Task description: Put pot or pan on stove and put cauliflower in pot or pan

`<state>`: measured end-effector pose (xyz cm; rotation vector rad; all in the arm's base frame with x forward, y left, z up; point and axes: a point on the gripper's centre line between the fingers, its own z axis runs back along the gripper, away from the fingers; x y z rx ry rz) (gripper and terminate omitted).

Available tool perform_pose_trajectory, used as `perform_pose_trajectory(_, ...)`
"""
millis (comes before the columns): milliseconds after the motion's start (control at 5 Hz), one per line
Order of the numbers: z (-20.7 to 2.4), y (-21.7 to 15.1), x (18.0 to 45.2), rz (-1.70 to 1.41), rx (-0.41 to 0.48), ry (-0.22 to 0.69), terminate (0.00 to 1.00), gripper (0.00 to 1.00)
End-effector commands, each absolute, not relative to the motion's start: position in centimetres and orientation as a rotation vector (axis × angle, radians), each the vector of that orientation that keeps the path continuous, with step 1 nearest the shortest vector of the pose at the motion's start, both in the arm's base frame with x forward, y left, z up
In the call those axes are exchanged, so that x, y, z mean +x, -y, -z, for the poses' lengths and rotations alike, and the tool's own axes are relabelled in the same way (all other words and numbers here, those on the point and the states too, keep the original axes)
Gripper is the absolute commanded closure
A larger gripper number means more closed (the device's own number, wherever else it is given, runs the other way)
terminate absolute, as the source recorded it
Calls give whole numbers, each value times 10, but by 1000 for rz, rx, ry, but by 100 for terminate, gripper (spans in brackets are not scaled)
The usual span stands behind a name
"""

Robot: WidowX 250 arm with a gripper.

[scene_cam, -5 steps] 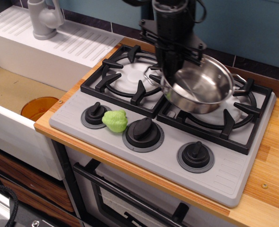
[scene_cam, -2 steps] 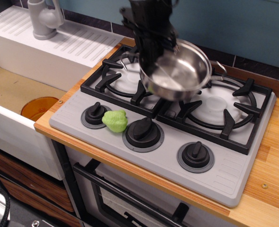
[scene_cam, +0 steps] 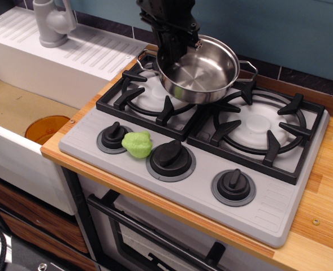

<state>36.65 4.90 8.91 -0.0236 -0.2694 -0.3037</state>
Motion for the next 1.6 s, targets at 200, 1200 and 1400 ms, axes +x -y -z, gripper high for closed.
perform_pose_trajectory(200,-100,-83,410,349,-18,324,0,100)
perform_pose_trajectory(1200,-79,-109,387,295,-10,320,0,0)
perform_pose_trajectory(1400,-79,-106,385,291,-16,320,0,0)
